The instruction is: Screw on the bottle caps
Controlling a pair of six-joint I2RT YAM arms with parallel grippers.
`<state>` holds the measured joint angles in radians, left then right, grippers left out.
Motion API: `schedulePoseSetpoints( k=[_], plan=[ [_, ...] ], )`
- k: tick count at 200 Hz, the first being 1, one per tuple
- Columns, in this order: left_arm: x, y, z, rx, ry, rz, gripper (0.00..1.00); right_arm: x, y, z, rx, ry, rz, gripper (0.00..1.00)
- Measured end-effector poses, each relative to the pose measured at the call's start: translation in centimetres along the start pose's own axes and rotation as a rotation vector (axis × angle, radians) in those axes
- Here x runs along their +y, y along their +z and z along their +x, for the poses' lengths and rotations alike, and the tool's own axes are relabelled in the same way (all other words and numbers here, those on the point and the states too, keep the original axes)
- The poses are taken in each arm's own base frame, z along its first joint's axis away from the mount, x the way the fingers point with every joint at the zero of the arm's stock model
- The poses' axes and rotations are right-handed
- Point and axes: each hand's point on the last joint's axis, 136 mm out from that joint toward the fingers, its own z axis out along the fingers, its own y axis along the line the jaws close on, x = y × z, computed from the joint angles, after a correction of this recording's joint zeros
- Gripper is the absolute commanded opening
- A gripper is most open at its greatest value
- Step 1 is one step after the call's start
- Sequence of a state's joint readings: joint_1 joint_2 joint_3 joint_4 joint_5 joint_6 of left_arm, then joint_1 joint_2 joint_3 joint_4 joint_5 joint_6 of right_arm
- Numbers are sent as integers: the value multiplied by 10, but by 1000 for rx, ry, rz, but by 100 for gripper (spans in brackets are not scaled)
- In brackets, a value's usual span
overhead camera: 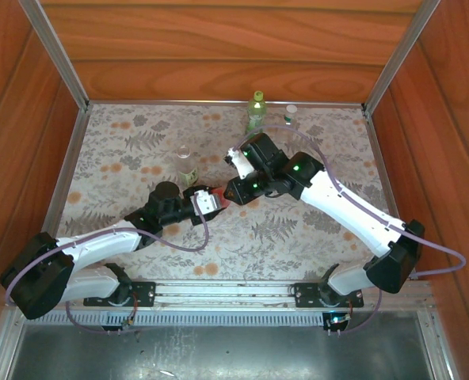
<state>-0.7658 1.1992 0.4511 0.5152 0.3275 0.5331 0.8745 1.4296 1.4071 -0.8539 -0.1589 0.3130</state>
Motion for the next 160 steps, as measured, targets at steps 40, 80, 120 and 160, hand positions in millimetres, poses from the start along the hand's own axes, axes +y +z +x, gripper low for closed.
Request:
schedulePoseSetpoints(
  k=[40,80,120,160],
  plan=[
    [-3,-1,-11,-42,15,14,56,-4,-13,5,-51,-174,20,62],
    [-1,-3,-19,-75,26,9,56,7,-41,12,-118,-643,-1,64],
    [-1,-3,-21,-79,27,10,56,14,-43,7,-74,-1047,-13,63],
    [-1,-4,-21,-80,28,10,56,12,-28,-2,-19,-1215,-14,50]
  ],
)
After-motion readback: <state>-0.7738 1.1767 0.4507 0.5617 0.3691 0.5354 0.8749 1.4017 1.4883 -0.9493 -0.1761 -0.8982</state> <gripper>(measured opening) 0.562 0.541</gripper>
